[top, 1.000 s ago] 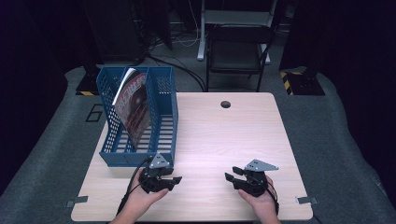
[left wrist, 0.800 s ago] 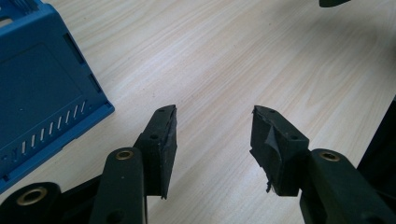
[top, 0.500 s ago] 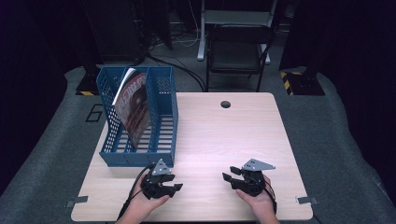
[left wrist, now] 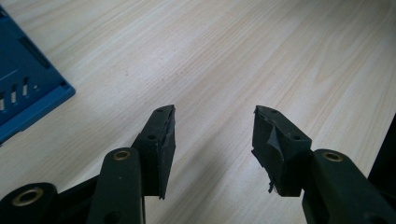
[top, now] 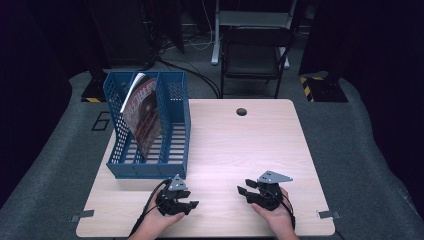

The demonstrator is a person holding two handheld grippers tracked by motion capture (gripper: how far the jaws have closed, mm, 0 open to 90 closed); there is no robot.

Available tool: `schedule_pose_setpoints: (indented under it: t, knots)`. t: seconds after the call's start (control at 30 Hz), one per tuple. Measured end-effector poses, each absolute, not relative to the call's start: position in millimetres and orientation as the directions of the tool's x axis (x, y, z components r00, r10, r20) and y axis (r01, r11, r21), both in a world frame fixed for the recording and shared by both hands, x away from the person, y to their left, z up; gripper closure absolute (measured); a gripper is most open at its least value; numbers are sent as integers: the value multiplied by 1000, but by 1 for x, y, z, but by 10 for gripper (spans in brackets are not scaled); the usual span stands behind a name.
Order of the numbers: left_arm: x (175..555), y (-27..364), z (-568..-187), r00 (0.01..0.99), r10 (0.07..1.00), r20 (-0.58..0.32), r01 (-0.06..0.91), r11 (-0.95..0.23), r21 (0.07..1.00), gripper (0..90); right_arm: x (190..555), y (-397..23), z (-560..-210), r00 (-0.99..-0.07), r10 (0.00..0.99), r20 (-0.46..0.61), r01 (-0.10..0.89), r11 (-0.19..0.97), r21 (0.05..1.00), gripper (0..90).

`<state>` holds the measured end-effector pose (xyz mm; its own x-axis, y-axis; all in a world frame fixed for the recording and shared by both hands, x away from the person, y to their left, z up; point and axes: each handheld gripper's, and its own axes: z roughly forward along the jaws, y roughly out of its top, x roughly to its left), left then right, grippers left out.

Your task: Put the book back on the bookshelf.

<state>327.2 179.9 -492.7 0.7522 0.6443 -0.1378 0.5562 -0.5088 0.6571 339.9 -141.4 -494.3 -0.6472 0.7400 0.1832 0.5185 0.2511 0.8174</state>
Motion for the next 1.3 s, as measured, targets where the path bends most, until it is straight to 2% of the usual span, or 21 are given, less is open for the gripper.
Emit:
schedule_pose_setpoints:
  t: [0.5,0.7,1.3]
  knots:
    - [330,165,-506,787,609,-103,515,-556,653,463,338,-147,-498,-630,754,186,531,244,811,536]
    - [330,160,-509,803,593,-62,481,-582,656,451,339,-148,-500,-629,757,177,528,248,812,536]
    - [337,161,-511,807,588,-65,475,-579,663,424,337,-149,-500,-620,764,176,537,249,806,536]
